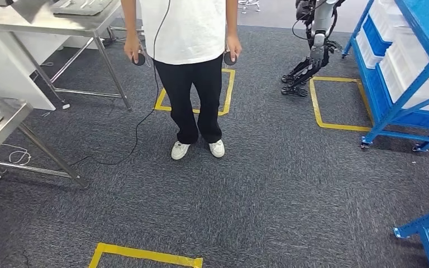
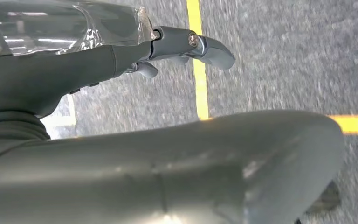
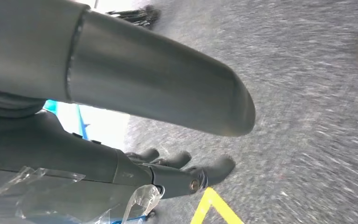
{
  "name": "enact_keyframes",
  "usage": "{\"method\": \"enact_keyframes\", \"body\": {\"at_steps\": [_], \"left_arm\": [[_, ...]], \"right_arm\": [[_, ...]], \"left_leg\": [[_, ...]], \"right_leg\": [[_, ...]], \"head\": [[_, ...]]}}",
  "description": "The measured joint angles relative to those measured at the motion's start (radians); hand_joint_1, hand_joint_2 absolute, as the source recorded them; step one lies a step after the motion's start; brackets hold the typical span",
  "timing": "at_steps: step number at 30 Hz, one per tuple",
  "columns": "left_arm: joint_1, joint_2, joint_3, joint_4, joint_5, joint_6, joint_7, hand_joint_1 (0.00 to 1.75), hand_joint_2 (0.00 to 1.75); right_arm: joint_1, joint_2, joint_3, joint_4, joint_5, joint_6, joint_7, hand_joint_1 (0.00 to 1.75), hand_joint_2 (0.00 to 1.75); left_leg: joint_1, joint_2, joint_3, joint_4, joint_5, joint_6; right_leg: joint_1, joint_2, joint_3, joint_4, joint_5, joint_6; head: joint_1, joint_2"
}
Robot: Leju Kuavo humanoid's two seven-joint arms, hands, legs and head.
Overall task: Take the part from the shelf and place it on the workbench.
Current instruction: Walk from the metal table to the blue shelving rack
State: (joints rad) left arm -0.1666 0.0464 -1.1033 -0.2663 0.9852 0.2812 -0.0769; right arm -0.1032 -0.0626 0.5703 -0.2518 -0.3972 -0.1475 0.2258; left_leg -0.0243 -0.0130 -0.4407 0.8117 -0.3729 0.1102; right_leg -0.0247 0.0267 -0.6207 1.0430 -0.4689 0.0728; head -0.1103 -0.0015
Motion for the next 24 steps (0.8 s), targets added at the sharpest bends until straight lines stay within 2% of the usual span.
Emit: {"method": "enact_keyframes", "body": {"at_steps": [1,2,3,4,5,6,7,8,9,11,12,13,15,16,17,18,19,20,22,23,24], "left_arm": [[0.004,0.0,-0.001,0.0,0.0,0.0,0.0,0.0,0.0],[0.008,0.0,-0.002,0.0,0.0,0.001,0.0,0.0,0.0],[0.01,0.0,-0.003,0.0,0.0,0.001,0.0,0.0,0.0],[0.011,0.0,-0.003,0.0,0.0,0.0,0.0,0.0,0.0],[0.011,-0.001,-0.003,0.0,0.0,0.0,0.0,0.0,0.0],[0.01,-0.001,-0.004,0.0,0.0,0.0,0.0,0.0,0.0],[0.01,-0.001,-0.004,0.0,0.0,0.0,0.0,0.0,0.0],[0.01,-0.001,-0.004,0.0,0.0,0.001,0.0,0.0,0.0],[0.009,0.0,-0.004,0.0,0.0,0.001,0.0,0.0,0.0],[0.007,0.0,-0.004,0.0,0.0,0.001,0.0,0.0,0.0],[0.005,0.0,-0.004,0.0,-0.001,0.001,0.0,0.0,0.0],[0.003,0.0,-0.004,0.0,-0.001,0.001,0.0,0.0,0.0],[0.002,-0.001,-0.004,0.0,-0.001,0.001,-0.001,0.0,0.0],[0.004,-0.001,-0.005,0.0,-0.001,0.001,-0.001,0.0,0.0],[0.006,-0.001,-0.005,0.0,-0.001,0.001,-0.001,0.0,0.0],[0.008,-0.001,-0.005,0.0,-0.001,0.001,-0.001,0.0,0.0],[0.01,-0.001,-0.005,0.0,-0.001,0.001,-0.001,0.0,0.0],[0.011,-0.001,-0.005,0.0,-0.001,0.001,-0.001,0.0,0.0],[0.01,-0.001,-0.005,0.0,-0.002,0.001,-0.001,0.0,0.0],[0.009,-0.001,-0.005,0.0,-0.002,0.001,0.0,0.0,0.0],[0.01,-0.001,-0.005,0.0,-0.003,0.001,0.0,0.0,0.0]], "right_arm": [[-0.002,0.0,0.001,0.0,-0.001,0.0,0.0,0.0,0.0],[-0.003,0.0,0.002,0.0,-0.002,0.0,0.0,0.0,0.0],[-0.003,0.0,0.003,0.0,-0.005,0.0,0.0,0.0,0.0],[-0.003,-0.001,0.005,0.0,-0.007,0.0,0.0,0.0,0.0],[-0.003,-0.002,0.006,0.0,-0.008,0.0,0.0,0.0,0.0],[-0.003,-0.002,0.008,0.0,-0.01,0.0,0.0,0.0,0.0],[-0.004,-0.003,0.009,0.0,-0.01,0.0,0.0,0.0,0.0],[-0.005,-0.003,0.01,0.0,-0.011,0.0,0.0,0.0,0.0],[-0.004,-0.003,0.01,0.0,-0.011,0.0,0.0,0.0,0.0],[-0.001,-0.003,0.011,0.0,-0.012,0.0,0.0,0.0,0.0],[0.0,-0.003,0.012,0.0,-0.013,0.0,0.0,0.0,0.0],[-0.001,-0.003,0.013,0.0,-0.015,0.0,-0.001,0.0,0.0],[-0.004,-0.003,0.016,0.0,-0.018,0.0,-0.001,0.0,0.0],[-0.005,-0.003,0.017,0.0,-0.02,0.0,-0.002,0.0,0.0],[-0.005,-0.004,0.017,0.0,-0.02,-0.001,-0.002,0.0,0.0],[-0.005,-0.004,0.017,0.0,-0.021,-0.001,-0.002,0.0,0.0],[-0.005,-0.004,0.018,0.0,-0.021,-0.001,-0.002,0.0,0.0],[-0.004,-0.004,0.02,0.0,-0.022,-0.002,-0.001,0.0,0.0],[-0.005,-0.004,0.023,0.0,-0.025,-0.003,-0.001,0.0,0.0],[-0.005,-0.003,0.025,0.0,-0.026,-0.004,-0.001,0.0,0.0],[-0.006,-0.003,0.027,0.0,-0.028,-0.005,-0.001,0.0,0.0]], "left_leg": [[0.0,0.016,-0.002,0.001,0.0,-0.001],[-0.001,0.032,-0.005,0.001,0.001,-0.001],[-0.001,0.046,-0.007,0.003,0.001,-0.002],[0.0,0.06,-0.009,0.005,0.001,-0.004],[0.0,0.072,-0.011,0.008,-0.001,-0.007],[-0.002,0.083,-0.012,0.013,-0.003,-0.011],[-0.004,0.094,-0.013,0.019,-0.007,-0.017],[-0.008,0.104,-0.015,0.025,-0.011,-0.022],[-0.011,0.115,-0.016,0.029,-0.014,-0.027],[-0.01,0.132,-0.017,0.038,-0.021,-0.036],[-0.006,0.121,-0.023,0.054,-0.034,-0.043],[-0.001,0.098,-0.037,0.09,-0.059,-0.05],[0.01,0.042,-0.097,0.231,-0.137,-0.065],[0.015,0.029,-0.133,0.313,-0.174,-0.069],[0.019,0.025,-0.16,0.375,-0.196,-0.072],[0.022,0.023,-0.17,0.399,-0.197,-0.074],[0.025,0.022,-0.159,0.378,-0.177,-0.074],[0.027,0.015,-0.129,0.316,-0.142,-0.073],[0.029,-0.029,-0.055,0.156,-0.069,-0.07],[0.028,-0.05,-0.03,0.097,-0.048,-0.069],[0.026,-0.064,-0.019,0.066,-0.038,-0.068]], "right_leg": [[-0.002,-0.009,-0.034,0.076,-0.035,0.007],[-0.004,-0.012,-0.054,0.127,-0.052,0.014],[-0.006,-0.016,-0.054,0.137,-0.05,0.02],[-0.007,-0.022,-0.027,0.099,-0.029,0.024],[-0.007,-0.034,0.021,0.024,0.003,0.026],[-0.006,-0.06,0.074,-0.064,0.031,0.025],[-0.004,-0.079,0.115,-0.134,0.054,0.02],[-0.003,-0.093,0.139,-0.175,0.065,0.012],[-0.001,-0.096,0.145,-0.189,0.068,0.004],[-0.001,-0.071,0.137,-0.185,0.073,-0.011],[-0.002,-0.06,0.135,-0.185,0.076,-0.017],[-0.004,-0.05,0.133,-0.185,0.079,-0.023],[-0.005,-0.03,0.126,-0.185,0.086,-0.032],[-0.004,-0.019,0.122,-0.185,0.089,-0.035],[-0.004,-0.006,0.119,-0.185,0.091,-0.035],[-0.004,0.008,0.116,-0.185,0.094,-0.034],[-0.006,0.022,0.114,-0.185,0.097,-0.031],[-0.008,0.036,0.112,-0.185,0.1,-0.028],[-0.013,0.061,0.106,-0.184,0.106,-0.019],[-0.015,0.073,0.1,-0.183,0.11,-0.013],[-0.017,0.084,0.092,-0.183,0.114,-0.006]], "head": [[0.0,0.0],[0.0,0.0],[-0.001,0.0],[-0.001,0.0],[-0.001,0.0],[-0.001,0.0],[-0.002,0.0],[-0.002,0.0],[-0.003,0.0],[-0.003,0.0],[-0.004,0.0],[-0.004,0.0],[-0.004,0.0],[-0.004,0.0],[-0.004,0.0],[-0.004,0.0],[-0.004,0.0],[-0.005,0.0],[-0.007,0.0],[-0.008,0.0],[-0.009,0.0]]}}
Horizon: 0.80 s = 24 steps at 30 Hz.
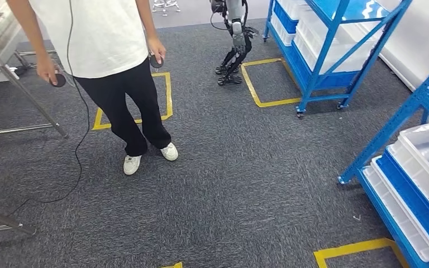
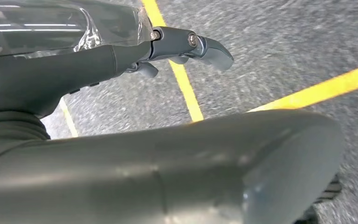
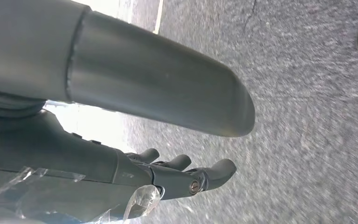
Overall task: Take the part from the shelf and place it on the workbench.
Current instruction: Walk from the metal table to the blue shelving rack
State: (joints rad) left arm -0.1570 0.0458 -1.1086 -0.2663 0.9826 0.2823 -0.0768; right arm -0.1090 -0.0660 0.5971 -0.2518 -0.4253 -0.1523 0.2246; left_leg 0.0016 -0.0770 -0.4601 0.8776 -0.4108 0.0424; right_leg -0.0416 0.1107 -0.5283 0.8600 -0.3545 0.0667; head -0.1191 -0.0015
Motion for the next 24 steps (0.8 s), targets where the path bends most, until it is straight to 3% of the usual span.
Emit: {"method": "enact_keyframes", "body": {"at_steps": [2,4,6,8,9,10,11,13,14,15,17,18,20,22,23,24], "left_arm": [[0.001,0.0,0.0,0.0,0.0,0.0,0.001,0.0,0.0],[-0.001,0.0,0.0,0.0,0.0,0.0,0.0,0.0,0.0],[-0.001,0.0,0.0,0.0,0.0,-0.001,0.0,0.0,0.0],[0.002,0.001,0.0,0.0,0.0,-0.001,0.0,0.0,0.0],[0.003,0.001,0.0,0.0,0.0,-0.002,0.0,0.0,0.0],[0.003,0.001,0.0,0.0,0.0,-0.002,0.0,0.0,0.0],[0.002,0.0,0.0,0.0,0.0,-0.002,0.0,0.0,0.0],[0.0,-0.001,0.0,0.0,0.0,-0.003,0.0,0.0,0.0],[0.0,-0.001,0.0,0.0,0.0,-0.003,0.0,0.0,0.0],[-0.001,-0.001,0.0,0.0,0.0,-0.003,0.0,0.0,0.0],[-0.003,-0.001,0.0,0.0,0.0,-0.002,0.0,0.0,0.0],[-0.005,-0.001,0.0,0.0,0.0,-0.002,0.0,0.0,0.0],[-0.008,-0.001,0.0,0.0,0.001,-0.002,0.0,0.0,0.0],[-0.006,-0.002,0.0,0.0,0.002,-0.002,0.0,0.0,0.0],[-0.003,-0.002,0.0,0.0,0.002,-0.002,0.001,0.0,0.0],[0.0,-0.002,0.0,0.0,0.002,-0.002,0.001,0.0,0.0]], "right_arm": [[0.004,-0.001,0.002,0.0,-0.002,-0.002,0.0,0.0,0.0],[0.009,-0.002,0.005,0.0,-0.004,-0.004,0.0,0.0,0.0],[0.008,-0.003,0.008,0.001,-0.005,-0.005,0.0,0.0,0.0],[0.005,-0.003,0.009,0.001,-0.006,-0.006,0.0,0.0,0.0],[0.005,-0.003,0.01,0.001,-0.007,-0.006,0.0,0.0,0.0],[0.005,-0.004,0.011,0.001,-0.008,-0.006,0.0,0.0,0.0],[0.005,-0.004,0.012,0.001,-0.009,-0.006,0.0,0.0,0.0],[0.004,-0.005,0.014,0.001,-0.011,-0.006,0.0,0.0,0.0],[0.003,-0.006,0.014,0.001,-0.011,-0.007,0.0,0.0,0.0],[0.002,-0.006,0.015,0.001,-0.012,-0.007,0.0,0.0,0.0],[0.004,-0.006,0.015,0.001,-0.013,-0.008,0.0,0.0,0.0],[0.005,-0.006,0.016,0.001,-0.014,-0.008,0.0,0.0,0.0],[0.004,-0.006,0.016,0.001,-0.018,-0.009,0.0,0.0,0.0],[0.0,-0.006,0.016,0.001,-0.022,-0.009,0.0,0.0,0.0],[-0.001,-0.006,0.016,0.001,-0.023,-0.009,0.0,0.0,0.0],[-0.001,-0.006,0.016,0.001,-0.024,-0.01,0.0,0.0,0.0]], "left_leg": [[-0.005,0.013,0.0,-0.017,0.007,0.007],[-0.006,0.036,0.002,-0.028,0.018,0.021],[-0.007,0.062,0.003,-0.033,0.024,0.033],[-0.011,0.092,0.001,-0.033,0.023,0.037],[-0.012,0.106,0.001,-0.033,0.023,0.037],[-0.012,0.119,0.001,-0.033,0.022,0.037],[-0.01,0.13,0.001,-0.032,0.021,0.035],[-0.012,0.149,0.002,-0.026,0.015,0.026],[-0.014,0.157,0.001,-0.022,0.012,0.02],[-0.017,0.166,0.0,-0.019,0.01,0.014],[-0.016,0.185,-0.001,-0.017,0.008,0.006],[-0.012,0.183,-0.003,-0.012,0.001,0.001],[-0.004,0.148,-0.029,0.054,-0.045,-0.008],[0.001,0.104,-0.095,0.209,-0.123,-0.015],[0.002,0.095,-0.131,0.287,-0.152,-0.017],[0.003,0.09,-0.154,0.335,-0.162,-0.018]], "right_leg": [[-0.006,0.022,-0.013,-0.004,0.01,0.015],[-0.006,-0.01,-0.031,0.024,-0.01,0.021],[0.001,-0.072,-0.086,0.146,-0.08,0.02],[0.004,-0.094,-0.155,0.303,-0.148,0.021],[0.004,-0.096,-0.169,0.341,-0.157,0.021],[0.004,-0.099,-0.161,0.335,-0.147,0.022],[0.004,-0.106,-0.13,0.285,-0.121,0.023],[0.005,-0.149,-0.036,0.122,-0.061,0.024],[0.007,-0.165,-0.004,0.062,-0.042,0.02],[0.009,-0.174,0.013,0.027,-0.033,0.015],[0.012,-0.155,0.011,0.018,-0.029,0.0],[0.012,-0.145,0.01,0.016,-0.028,-0.006],[0.011,-0.126,0.01,0.013,-0.023,-0.02],[0.011,-0.107,0.009,0.012,-0.021,-0.028],[0.011,-0.095,0.008,0.012,-0.02,-0.03],[0.012,-0.082,0.009,0.012,-0.019,-0.03]], "head": [[-0.002,0.0],[-0.002,0.0],[-0.002,0.0],[-0.002,0.0],[-0.002,0.0],[-0.002,0.0],[-0.002,0.0],[-0.003,0.0],[-0.003,0.0],[-0.004,0.0],[-0.005,0.0],[-0.005,0.0],[-0.004,0.0],[-0.004,0.0],[-0.004,0.0],[-0.004,0.0]]}}
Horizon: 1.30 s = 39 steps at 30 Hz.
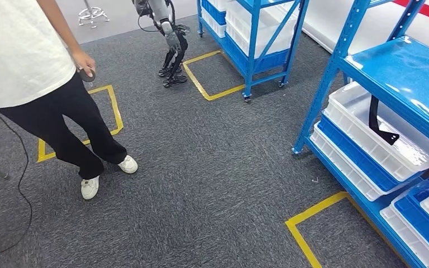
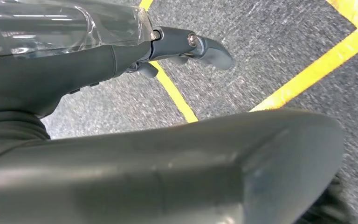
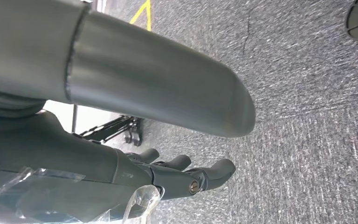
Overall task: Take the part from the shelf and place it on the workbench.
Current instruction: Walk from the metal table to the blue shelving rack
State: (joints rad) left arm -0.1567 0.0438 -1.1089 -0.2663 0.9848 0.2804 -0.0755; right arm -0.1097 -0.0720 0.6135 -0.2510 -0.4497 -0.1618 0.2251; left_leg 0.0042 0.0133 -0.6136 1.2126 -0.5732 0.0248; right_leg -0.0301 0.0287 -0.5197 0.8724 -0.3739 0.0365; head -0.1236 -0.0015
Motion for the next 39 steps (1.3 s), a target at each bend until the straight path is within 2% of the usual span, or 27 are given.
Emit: {"method": "enact_keyframes", "body": {"at_steps": [1,2,3,5,7,9,11,13,14,15,16,17,18,20,22,24,26,28,30,31,32,33,35,36,37,38,39], "left_arm": [[0.003,0.0,0.0,0.0,0.0,0.0,0.0,0.0,0.0],[0.004,0.0,0.0,0.0,0.0,0.0,0.0,0.0,0.0],[0.003,0.0,0.0,0.0,0.0,0.0,0.0,0.0,0.0],[0.001,0.0,0.0,0.0,0.0,0.0,0.0,0.0,0.0],[0.0,0.0,0.0,0.0,0.0,0.0,0.001,0.0,0.0],[0.0,0.0,0.0,0.0,0.0,0.0,0.001,0.0,0.0],[-0.003,-0.001,0.0,0.0,0.0,0.0,0.001,0.0,0.0],[-0.002,-0.001,0.0,0.0,0.0,0.001,0.0,0.0,0.0],[0.0,-0.001,0.0,0.0,0.0,0.001,0.001,0.0,0.0],[0.002,-0.001,0.0,0.0,0.0,0.0,0.001,0.0,0.0],[0.003,-0.001,0.0,0.0,0.0,0.0,0.001,0.0,0.0],[0.002,-0.001,0.0,0.0,0.0,0.0,0.001,0.0,0.0],[0.0,-0.001,0.0,0.0,0.0,0.0,0.001,0.0,0.0],[-0.002,-0.001,0.0,0.0,0.0,0.0,0.001,0.0,0.0],[-0.003,-0.001,0.0,0.0,-0.001,0.0,0.001,0.0,0.0],[-0.006,-0.001,0.0,0.0,-0.001,0.0,0.001,0.0,0.0],[-0.01,-0.001,0.0,0.0,-0.001,0.0,0.001,0.0,0.0],[-0.009,-0.001,0.0,0.0,-0.001,0.0,0.001,0.0,0.0],[-0.004,-0.001,0.0,0.0,-0.001,0.0,0.002,0.0,0.0],[-0.001,-0.001,0.0,0.0,-0.001,0.0,0.002,0.0,0.0],[0.001,-0.001,0.0,0.0,-0.002,0.0,0.002,0.0,0.0],[0.001,-0.001,0.0,0.0,-0.002,0.0,0.002,0.0,0.0],[-0.001,-0.001,0.0,0.0,-0.003,0.0,0.002,0.0,0.0],[-0.003,-0.001,0.0,0.0,-0.003,0.0,0.002,0.0,0.0],[-0.004,-0.001,0.0,0.0,-0.003,0.0,0.002,0.0,0.0],[-0.004,-0.001,0.0,0.0,-0.003,0.0,0.003,0.0,0.0],[-0.005,-0.002,0.0,0.0,-0.003,0.0,0.003,0.0,0.0]], "right_arm": [[0.001,0.0,0.0,0.0,-0.001,0.0,0.0,0.0,0.0],[0.001,0.0,0.001,0.0,-0.001,0.0,0.0,0.0,0.0],[0.001,0.0,0.001,0.0,-0.002,0.0,0.001,0.0,0.0],[-0.001,0.0,0.003,0.0,-0.005,-0.001,0.001,0.0,0.0],[-0.001,0.0,0.006,0.0,-0.007,-0.002,0.001,0.0,0.0],[0.006,-0.002,0.009,0.0,-0.008,-0.003,0.002,0.0,0.0],[0.009,-0.004,0.011,0.001,-0.009,-0.003,0.003,0.0,0.0],[0.006,-0.004,0.014,0.001,-0.009,-0.003,0.004,0.0,0.0],[0.005,-0.004,0.015,0.001,-0.01,-0.003,0.004,0.0,0.0],[0.004,-0.005,0.015,0.002,-0.011,-0.003,0.004,0.0,0.0],[0.004,-0.005,0.016,0.002,-0.013,-0.003,0.004,0.0,0.0],[0.004,-0.005,0.016,0.002,-0.015,-0.003,0.004,0.0,0.0],[0.004,-0.005,0.017,0.002,-0.018,-0.003,0.004,0.0,0.0],[0.003,-0.006,0.017,0.002,-0.02,-0.004,0.004,0.0,0.0],[0.002,-0.007,0.017,0.002,-0.022,-0.004,0.004,0.0,0.0],[0.003,-0.007,0.017,0.002,-0.023,-0.005,0.004,0.0,0.0],[0.003,-0.007,0.018,0.002,-0.024,-0.006,0.004,0.0,0.0],[-0.001,-0.007,0.02,0.001,-0.028,-0.006,0.004,0.0,0.0],[-0.003,-0.007,0.023,0.001,-0.032,-0.006,0.004,0.0,0.0],[-0.003,-0.007,0.025,0.002,-0.033,-0.007,0.003,0.0,0.0],[-0.002,-0.007,0.027,0.002,-0.035,-0.007,0.003,0.0,0.0],[-0.001,-0.007,0.029,0.002,-0.037,-0.007,0.003,0.0,0.0],[-0.001,-0.007,0.034,0.002,-0.039,-0.008,0.002,0.0,0.0],[-0.002,-0.007,0.037,0.002,-0.039,-0.008,0.002,0.0,0.0],[-0.002,-0.007,0.038,0.002,-0.039,-0.008,0.002,0.0,0.0],[-0.001,-0.007,0.04,0.002,-0.04,-0.008,0.002,0.0,0.0],[0.001,-0.009,0.041,0.002,-0.04,-0.008,0.002,0.0,0.0]], "left_leg": [[0.001,-0.003,-0.003,0.004,0.011,0.0],[0.002,-0.006,0.014,-0.036,0.04,0.002],[0.003,-0.015,0.048,-0.11,0.079,0.003],[0.007,-0.06,0.116,-0.265,0.143,0.005],[0.006,-0.089,0.14,-0.331,0.164,0.006],[0.003,-0.07,0.139,-0.336,0.169,0.016],[0.003,-0.048,0.139,-0.341,0.177,0.03],[-0.002,-0.021,0.135,-0.342,0.182,0.039],[-0.007,-0.005,0.133,-0.342,0.183,0.042],[-0.011,0.009,0.131,-0.342,0.184,0.044],[-0.014,0.023,0.13,-0.342,0.184,0.044],[-0.016,0.034,0.13,-0.342,0.184,0.045],[-0.017,0.045,0.131,-0.342,0.183,0.045],[-0.022,0.064,0.132,-0.34,0.182,0.043],[-0.028,0.083,0.131,-0.338,0.18,0.038],[-0.031,0.102,0.131,-0.337,0.178,0.032],[-0.027,0.077,0.118,-0.302,0.149,0.02],[-0.018,0.025,0.066,-0.176,0.077,0.006],[-0.01,0.003,0.001,-0.027,0.017,-0.001],[-0.008,0.0,-0.013,0.004,0.012,-0.002],[-0.007,-0.002,-0.006,-0.009,0.028,-0.003],[-0.005,-0.007,0.022,-0.064,0.059,-0.001],[-0.003,-0.048,0.105,-0.23,0.126,0.004],[-0.002,-0.068,0.135,-0.291,0.146,0.007],[-0.003,-0.083,0.15,-0.327,0.155,0.01],[-0.005,-0.084,0.153,-0.339,0.156,0.015],[-0.004,-0.073,0.151,-0.338,0.159,0.021]], "right_leg": [[0.0,0.014,0.001,0.0,0.001,0.001],[-0.001,0.028,0.002,0.0,0.002,0.002],[-0.003,0.041,0.004,0.0,0.003,0.004],[-0.003,0.065,0.0,0.002,0.007,0.012],[-0.004,0.088,-0.01,0.001,0.014,0.026],[-0.009,0.103,-0.018,-0.004,0.02,0.039],[-0.006,0.062,-0.041,0.04,-0.012,0.044],[0.001,0.002,-0.103,0.181,-0.094,0.045],[0.002,-0.01,-0.138,0.262,-0.132,0.044],[0.003,-0.015,-0.162,0.322,-0.153,0.044],[0.005,-0.017,-0.165,0.341,-0.154,0.041],[0.008,-0.02,-0.143,0.31,-0.134,0.036],[0.012,-0.029,-0.102,0.242,-0.102,0.029],[0.027,-0.073,-0.01,0.082,-0.045,0.011],[0.038,-0.099,0.023,0.012,-0.027,-0.002],[0.036,-0.08,0.019,0.006,-0.022,-0.01],[0.029,-0.061,0.02,0.001,-0.015,-0.019],[0.025,-0.042,0.017,0.0,-0.009,-0.027],[0.025,-0.017,0.011,0.0,-0.003,-0.029],[0.025,-0.003,0.008,0.0,0.0,-0.028],[0.025,0.011,0.006,0.001,0.003,-0.026],[0.024,0.024,0.005,0.001,0.006,-0.023],[0.025,0.049,0.001,0.003,0.011,-0.015],[0.026,0.06,-0.002,0.004,0.013,-0.011],[0.026,0.07,-0.007,0.005,0.016,-0.006],[0.026,0.081,-0.012,0.005,0.019,0.0],[0.025,0.091,-0.016,0.004,0.023,0.005]], "head": [[0.0,0.0],[0.0,0.0],[0.0,0.0],[0.0,0.0],[0.0,0.0],[0.0,0.0],[0.001,0.0],[0.001,0.0],[0.001,0.0],[0.001,0.0],[0.001,0.0],[0.0,0.0],[0.0,0.0],[0.0,0.0],[0.001,0.0],[0.001,0.0],[0.001,0.0],[0.0,0.0],[0.0,0.0],[0.0,0.0],[0.0,0.0],[0.0,0.0],[0.0,0.0],[0.0,0.0],[0.0,0.0],[0.001,0.0],[0.001,0.0]]}}
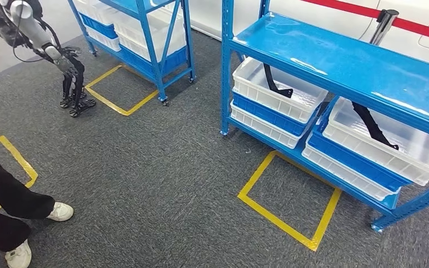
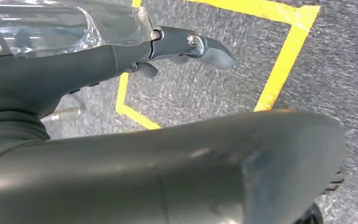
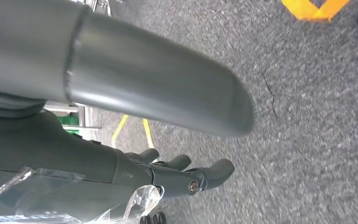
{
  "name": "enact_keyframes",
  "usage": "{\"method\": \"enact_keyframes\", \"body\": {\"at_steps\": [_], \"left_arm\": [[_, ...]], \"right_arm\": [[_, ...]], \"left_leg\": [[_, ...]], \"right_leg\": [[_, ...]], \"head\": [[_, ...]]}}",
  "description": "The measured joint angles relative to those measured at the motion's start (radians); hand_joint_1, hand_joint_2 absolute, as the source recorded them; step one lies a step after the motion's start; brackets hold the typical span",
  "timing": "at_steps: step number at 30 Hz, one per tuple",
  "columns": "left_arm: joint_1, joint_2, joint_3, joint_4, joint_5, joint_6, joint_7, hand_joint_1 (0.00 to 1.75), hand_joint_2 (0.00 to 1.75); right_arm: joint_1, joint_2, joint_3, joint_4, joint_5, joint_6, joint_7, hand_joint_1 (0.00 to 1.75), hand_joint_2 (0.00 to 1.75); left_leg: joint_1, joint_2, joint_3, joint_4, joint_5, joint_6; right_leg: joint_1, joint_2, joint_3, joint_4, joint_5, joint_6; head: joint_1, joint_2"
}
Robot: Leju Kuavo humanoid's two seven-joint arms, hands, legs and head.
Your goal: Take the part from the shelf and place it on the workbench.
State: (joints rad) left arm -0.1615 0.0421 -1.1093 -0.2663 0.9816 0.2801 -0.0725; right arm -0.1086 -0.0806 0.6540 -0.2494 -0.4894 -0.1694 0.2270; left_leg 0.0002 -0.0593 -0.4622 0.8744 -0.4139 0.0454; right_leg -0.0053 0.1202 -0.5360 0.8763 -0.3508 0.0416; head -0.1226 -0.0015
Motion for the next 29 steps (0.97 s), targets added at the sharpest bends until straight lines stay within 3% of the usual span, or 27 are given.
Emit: {"method": "enact_keyframes", "body": {"at_steps": [1,3,5,6,7,8,10,12,14,16,18,20,21,22,23,24,25,27,29], "left_arm": [[-0.001,-0.001,0.0,0.0,0.0,0.0,0.0,0.0,0.0],[-0.004,-0.001,0.0,0.0,0.0,0.0,0.001,0.0,0.0],[-0.002,-0.001,0.0,0.0,-0.001,0.0,0.002,0.0,0.0],[0.0,-0.001,0.0,0.0,-0.001,0.0,0.003,0.0,0.0],[0.002,-0.001,0.0,0.0,-0.002,0.0,0.004,0.0,0.0],[0.003,-0.001,0.0,0.0,-0.003,0.0,0.005,0.0,0.0],[0.002,-0.001,0.0,0.0,-0.003,0.0,0.005,0.0,0.0],[-0.001,-0.001,0.0,0.0,-0.004,0.0,0.005,0.0,0.0],[-0.003,-0.001,0.0,0.0,-0.006,0.0,0.006,0.0,0.0],[-0.006,-0.001,0.0,0.0,-0.006,0.0,0.006,0.0,0.0],[-0.008,-0.001,0.0,0.0,-0.007,0.0,0.006,0.0,0.0],[-0.005,-0.001,0.0,0.0,-0.007,0.0,0.005,0.0,0.0],[-0.002,-0.001,0.0,0.0,-0.007,0.0,0.005,0.0,0.0],[0.001,-0.001,0.0,0.0,-0.007,0.0,0.005,0.0,0.0],[0.004,-0.001,0.0,0.0,-0.007,0.0,0.005,0.0,0.0],[0.005,-0.001,0.0,0.0,-0.006,0.0,0.005,0.0,0.0],[0.005,-0.001,0.0,0.0,-0.006,0.0,0.005,0.0,0.0],[0.003,-0.001,0.0,0.0,-0.006,0.0,0.005,0.0,0.0],[0.002,-0.001,0.0,0.0,-0.007,0.0,0.005,0.0,0.0]], "right_arm": [[0.003,-0.001,0.0,0.0,0.0,0.0,0.0,0.0,0.0],[0.005,-0.002,0.001,0.001,-0.001,0.0,0.0,0.0,0.0],[0.002,-0.001,0.002,0.001,-0.003,0.0,0.0,0.0,0.0],[0.001,-0.001,0.002,0.001,-0.004,0.0,0.0,0.0,0.0],[0.001,-0.001,0.004,0.001,-0.005,0.0,0.0,0.0,0.0],[0.001,-0.001,0.005,0.001,-0.007,0.0,0.0,0.0,0.0],[0.002,-0.001,0.008,0.001,-0.01,-0.001,0.0,0.0,0.0],[0.001,-0.002,0.01,0.001,-0.011,-0.002,0.0,0.0,0.0],[0.0,-0.002,0.01,0.001,-0.012,-0.002,-0.001,0.0,0.0],[0.001,-0.002,0.013,0.001,-0.012,-0.002,-0.001,0.0,0.0],[0.0,-0.002,0.017,0.001,-0.015,-0.003,-0.001,0.0,0.0],[-0.003,-0.002,0.019,0.001,-0.02,-0.003,-0.001,0.0,0.0],[-0.005,-0.002,0.02,0.001,-0.022,-0.003,-0.001,0.0,0.0],[-0.005,-0.002,0.021,0.001,-0.024,-0.004,-0.001,0.0,0.0],[-0.005,-0.002,0.023,0.001,-0.024,-0.004,-0.001,0.0,0.0],[-0.004,-0.002,0.024,0.001,-0.025,-0.004,-0.001,0.0,0.0],[-0.003,-0.002,0.026,0.001,-0.025,-0.005,-0.002,0.0,0.0],[-0.004,-0.002,0.027,0.001,-0.027,-0.005,-0.002,0.0,0.0],[-0.005,-0.002,0.029,0.001,-0.03,-0.006,-0.003,0.0,0.0]], "left_leg": [[0.0,0.011,0.0,-0.002,0.004,0.007],[0.003,0.035,-0.002,-0.005,0.012,0.02],[0.0,0.06,-0.006,-0.005,0.016,0.026],[-0.002,0.074,-0.008,-0.005,0.016,0.027],[-0.003,0.088,-0.009,-0.005,0.016,0.027],[-0.003,0.101,-0.009,-0.004,0.016,0.027],[-0.003,0.121,-0.007,-0.004,0.015,0.025],[-0.007,0.138,-0.004,-0.004,0.013,0.018],[-0.011,0.156,-0.003,-0.003,0.01,0.007],[-0.01,0.168,-0.001,-0.001,0.006,-0.005],[-0.006,0.132,-0.023,0.053,-0.033,-0.018],[-0.002,0.084,-0.087,0.2,-0.111,-0.026],[0.0,0.076,-0.123,0.28,-0.143,-0.027],[0.001,0.072,-0.148,0.334,-0.16,-0.028],[0.001,0.07,-0.153,0.346,-0.154,-0.027],[0.002,0.068,-0.136,0.311,-0.129,-0.026],[0.003,0.058,-0.1,0.238,-0.091,-0.024],[0.005,0.012,-0.023,0.074,-0.027,-0.017],[0.005,-0.018,0.008,0.003,-0.008,-0.013]], "right_leg": [[-0.001,-0.002,-0.005,0.005,-0.002,0.005],[0.0,-0.043,-0.038,0.07,-0.048,0.014],[-0.001,-0.094,-0.104,0.22,-0.132,0.023],[-0.003,-0.104,-0.135,0.293,-0.163,0.026],[-0.004,-0.109,-0.151,0.337,-0.175,0.028],[-0.005,-0.112,-0.145,0.337,-0.167,0.029],[-0.005,-0.129,-0.071,0.214,-0.108,0.026],[0.001,-0.174,0.012,0.062,-0.058,0.014],[0.008,-0.19,0.036,0.007,-0.045,-0.001],[0.006,-0.166,0.032,0.004,-0.039,-0.014],[0.0,-0.147,0.031,0.0,-0.032,-0.027],[-0.002,-0.128,0.027,-0.001,-0.027,-0.034],[-0.002,-0.116,0.024,-0.001,-0.025,-0.036],[-0.002,-0.103,0.022,0.0,-0.022,-0.036],[-0.002,-0.089,0.02,0.0,-0.02,-0.035],[-0.003,-0.075,0.02,0.0,-0.018,-0.032],[-0.003,-0.062,0.02,0.0,-0.016,-0.029],[-0.002,-0.037,0.017,0.003,-0.012,-0.021],[0.0,-0.021,0.011,0.005,-0.008,-0.015]], "head": [[0.0,0.0],[0.002,0.0],[0.004,0.0],[0.004,0.0],[0.004,0.0],[0.004,0.0],[0.004,0.0],[0.004,0.0],[0.004,0.0],[0.004,0.0],[0.004,0.0],[0.004,0.0],[0.004,0.0],[0.004,0.0],[0.004,0.0],[0.004,0.0],[0.004,0.0],[0.004,0.0],[0.004,0.0]]}}
